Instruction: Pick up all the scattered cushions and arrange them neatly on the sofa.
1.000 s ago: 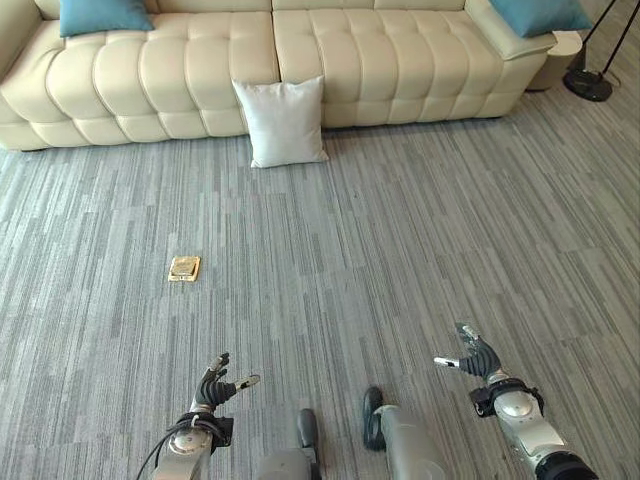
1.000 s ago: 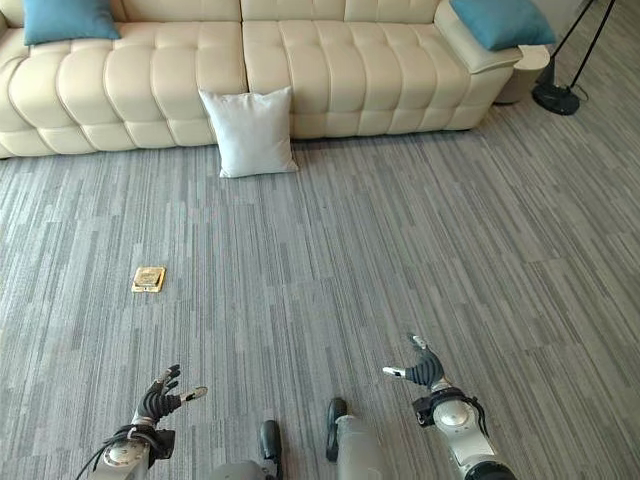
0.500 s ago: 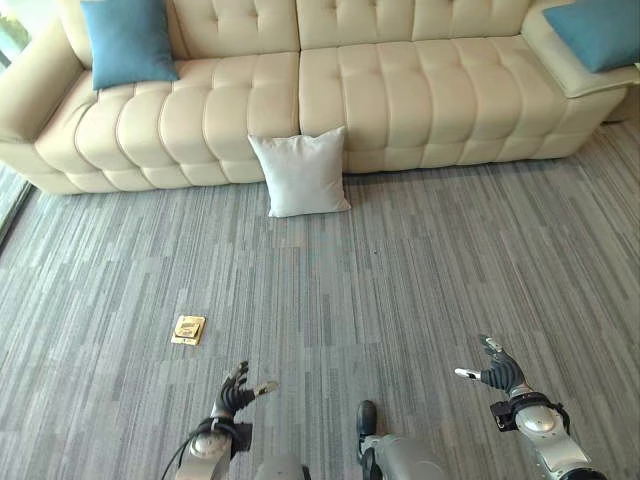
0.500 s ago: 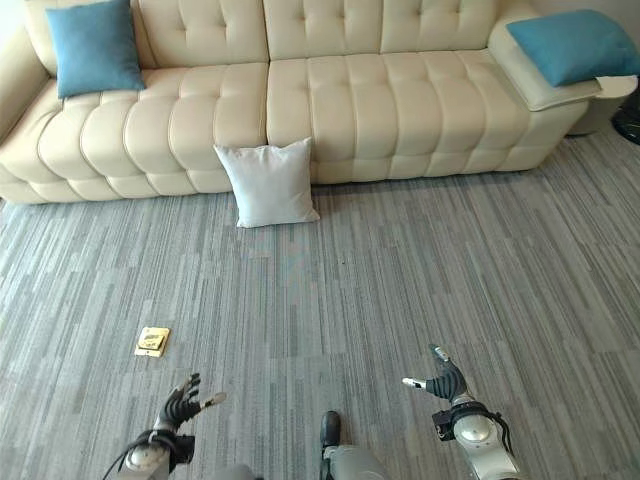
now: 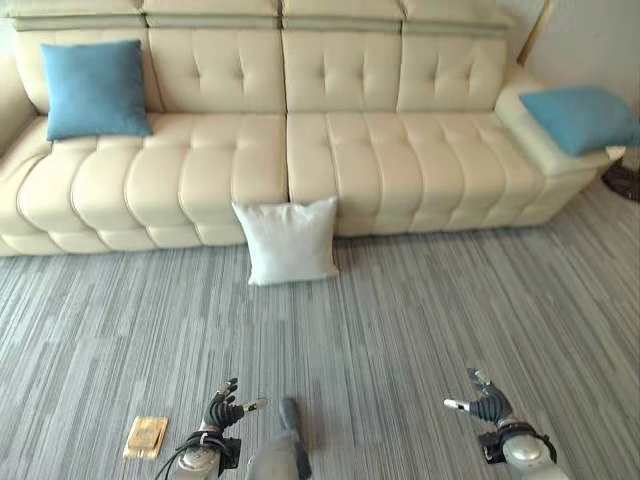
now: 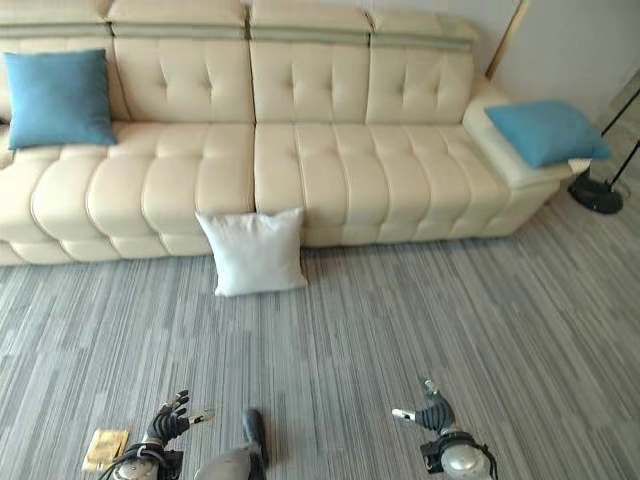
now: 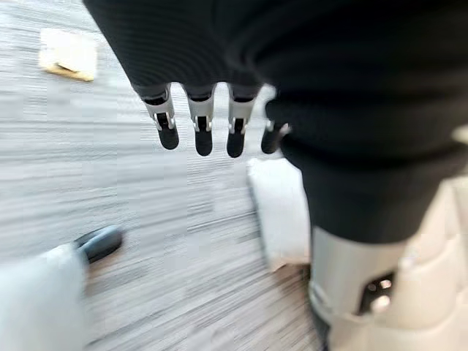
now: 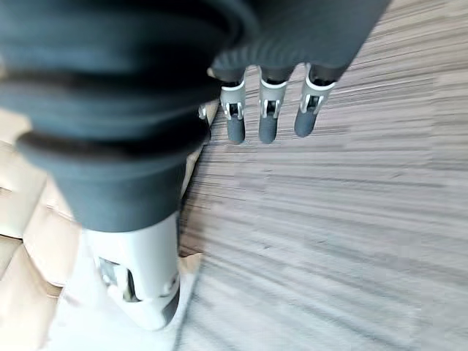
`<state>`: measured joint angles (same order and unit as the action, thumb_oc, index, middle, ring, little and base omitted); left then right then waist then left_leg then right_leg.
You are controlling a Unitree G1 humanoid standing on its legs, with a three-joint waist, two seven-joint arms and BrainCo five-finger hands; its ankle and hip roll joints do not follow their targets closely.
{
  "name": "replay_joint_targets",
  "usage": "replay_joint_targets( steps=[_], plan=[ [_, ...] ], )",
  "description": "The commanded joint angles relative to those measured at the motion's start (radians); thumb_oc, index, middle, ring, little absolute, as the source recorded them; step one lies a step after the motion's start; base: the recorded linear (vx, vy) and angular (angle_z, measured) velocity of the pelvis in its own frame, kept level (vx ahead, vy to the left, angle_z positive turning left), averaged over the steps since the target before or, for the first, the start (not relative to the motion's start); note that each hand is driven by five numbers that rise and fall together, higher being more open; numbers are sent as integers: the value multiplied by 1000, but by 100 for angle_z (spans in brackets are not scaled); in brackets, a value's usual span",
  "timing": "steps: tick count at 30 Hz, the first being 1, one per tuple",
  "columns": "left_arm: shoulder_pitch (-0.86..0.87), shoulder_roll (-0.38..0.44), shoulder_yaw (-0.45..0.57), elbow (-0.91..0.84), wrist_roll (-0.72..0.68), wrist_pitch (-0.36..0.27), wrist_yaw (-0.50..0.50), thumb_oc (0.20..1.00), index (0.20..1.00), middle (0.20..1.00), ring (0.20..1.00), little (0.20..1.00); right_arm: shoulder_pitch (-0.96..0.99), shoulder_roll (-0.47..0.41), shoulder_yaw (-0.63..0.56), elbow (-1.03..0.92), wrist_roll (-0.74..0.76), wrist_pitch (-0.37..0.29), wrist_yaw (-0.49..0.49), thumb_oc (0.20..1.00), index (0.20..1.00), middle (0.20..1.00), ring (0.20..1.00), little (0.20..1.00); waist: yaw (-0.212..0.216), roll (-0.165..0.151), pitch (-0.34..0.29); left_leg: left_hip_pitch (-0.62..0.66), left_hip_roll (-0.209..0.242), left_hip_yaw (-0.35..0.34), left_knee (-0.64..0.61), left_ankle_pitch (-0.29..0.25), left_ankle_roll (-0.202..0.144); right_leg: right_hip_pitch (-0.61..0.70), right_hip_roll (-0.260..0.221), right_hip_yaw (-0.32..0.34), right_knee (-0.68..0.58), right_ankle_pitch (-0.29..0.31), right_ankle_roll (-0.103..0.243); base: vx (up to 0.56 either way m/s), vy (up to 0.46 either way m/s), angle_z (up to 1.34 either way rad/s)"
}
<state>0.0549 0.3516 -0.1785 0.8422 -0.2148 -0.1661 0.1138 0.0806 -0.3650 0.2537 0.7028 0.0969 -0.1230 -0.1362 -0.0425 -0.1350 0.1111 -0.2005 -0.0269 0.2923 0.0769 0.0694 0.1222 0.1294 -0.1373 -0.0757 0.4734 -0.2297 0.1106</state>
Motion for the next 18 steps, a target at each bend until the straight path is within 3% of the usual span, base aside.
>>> replay_joint_targets(
  steps=[1,2,3,6,7,11,13,14,18],
  plan=[
    [-28,10,-11,-68,25,-35,17,1000,1000,1000,1000,1000,-108,-28,-13,-48,-3,-35,3,1000,1000,1000,1000,1000,28,56,67,59,43,-49,49,-104,-94,-140,-16,42,21,324,56,329,191,1],
    [-30,10,-13,-69,29,-36,17,1000,1000,1000,1000,1000,-108,-28,-10,-54,-3,-35,6,1000,1000,1000,1000,1000,20,63,70,91,34,-61,28,-111,-90,-171,-1,47,17,311,45,461,206,4],
    [-33,11,-11,-69,36,-38,17,1000,1000,1000,1000,1000,-105,-36,-10,-75,0,-35,11,1000,1000,1000,1000,1000,-3,85,84,160,22,-87,-22,-123,-88,-241,24,26,-19,251,32,349,142,8],
    [-32,13,-16,-75,37,-37,20,1000,1000,1000,1000,1000,-107,-41,-5,-82,2,-37,11,1000,1000,1000,1000,1000,-20,96,97,197,18,-103,-40,-134,-91,-296,26,-23,-91,227,20,318,46,21],
    [-36,9,-17,-64,46,-33,22,1000,1000,1000,1000,1000,-108,-43,-4,-72,3,-34,9,1000,1000,1000,1000,1000,-35,94,107,233,4,-121,-50,-149,-94,-345,41,-36,-186,223,25,418,-18,51],
    [-38,-10,-14,-43,51,-37,25,1000,1000,1000,1000,1000,-95,-45,-18,-52,12,-35,9,1000,1000,1000,1000,1000,-61,92,114,291,-24,-159,-51,-185,-106,-376,49,-61,-308,259,41,414,-119,38],
    [-17,-19,-24,-44,61,-35,13,1000,1000,1000,1000,1000,-65,-55,-37,-59,17,-38,9,1000,1000,1000,1000,1000,-68,93,96,307,-27,-173,2,-224,-129,-337,43,-63,-305,256,22,529,-271,62],
    [-8,-22,-37,-49,66,-33,2,1000,1000,1000,1000,1000,-48,-68,-56,-71,23,-43,5,1000,1000,1000,1000,1000,-77,97,90,296,1,-146,86,-208,-176,-287,39,-97,-323,242,-1,370,-260,94],
    [-11,-20,-56,-57,78,-32,-7,1000,1000,1000,1000,1000,-45,-92,-54,-89,30,-47,2,1000,1000,1000,1000,1000,-76,92,90,225,57,-100,288,-145,-219,-211,58,-99,-359,203,-44,232,-158,60]
  ],
)
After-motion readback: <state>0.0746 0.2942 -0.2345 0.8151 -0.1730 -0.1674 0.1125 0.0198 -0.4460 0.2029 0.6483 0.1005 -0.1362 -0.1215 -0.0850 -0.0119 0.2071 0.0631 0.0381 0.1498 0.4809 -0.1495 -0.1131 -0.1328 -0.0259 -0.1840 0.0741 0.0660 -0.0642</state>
